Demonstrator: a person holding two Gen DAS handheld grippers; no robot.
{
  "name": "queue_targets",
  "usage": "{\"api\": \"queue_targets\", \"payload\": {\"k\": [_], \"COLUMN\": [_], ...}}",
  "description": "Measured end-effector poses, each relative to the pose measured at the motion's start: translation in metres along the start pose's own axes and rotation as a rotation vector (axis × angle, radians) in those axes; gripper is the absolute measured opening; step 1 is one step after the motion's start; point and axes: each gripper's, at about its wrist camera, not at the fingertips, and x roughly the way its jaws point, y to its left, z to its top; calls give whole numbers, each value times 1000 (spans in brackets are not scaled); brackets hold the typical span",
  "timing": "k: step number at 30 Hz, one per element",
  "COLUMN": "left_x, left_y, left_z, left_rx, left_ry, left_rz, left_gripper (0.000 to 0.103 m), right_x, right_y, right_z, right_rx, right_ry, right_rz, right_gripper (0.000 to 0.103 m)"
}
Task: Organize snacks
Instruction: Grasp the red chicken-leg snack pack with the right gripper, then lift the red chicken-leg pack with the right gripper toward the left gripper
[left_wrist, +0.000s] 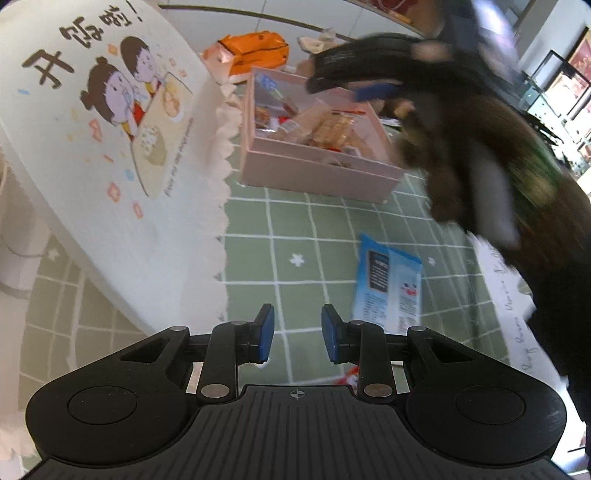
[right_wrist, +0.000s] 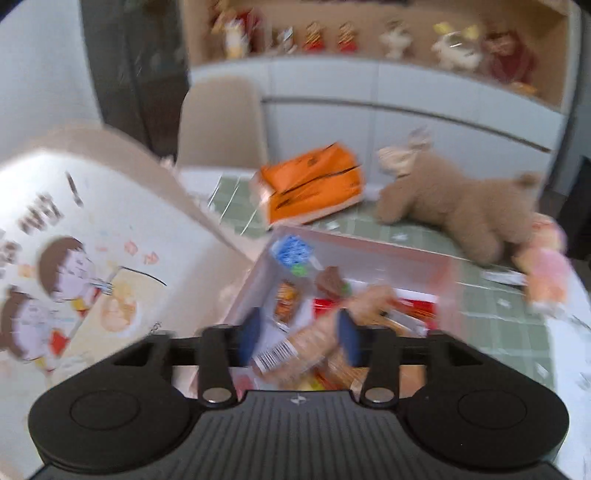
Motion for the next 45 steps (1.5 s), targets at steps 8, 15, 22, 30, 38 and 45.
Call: {"api": "queue_targets", "payload": {"k": [8,15,22,30,38,45], "left_x": [9,11,21,41,54,65], "left_y": [21,34,-13,-56,-73,-101], "left_z": [-44,-63,-43,-46,-32,-23], "left_rx": [-135,-207,-44,70,111,139], "left_ry": [172,215,195,222,154,166], "left_rz": [-53,55,90,72,-18,-83], "left_gripper": [31,31,31,31,31,31], "right_x": [-83,-117,-116,-147,-161,-167], "right_y": [-21,35,78,-1,-84,-109], "right_z": [-143,-225,-249,-252,-256,-266], "right_rx": [0,-52,-212,-61,179,266], "right_ry": [223,297,276,280,230,211], "right_rz": [44,217,134,33,-155,-178], "right_gripper": [71,72,77,54,60,70]}}
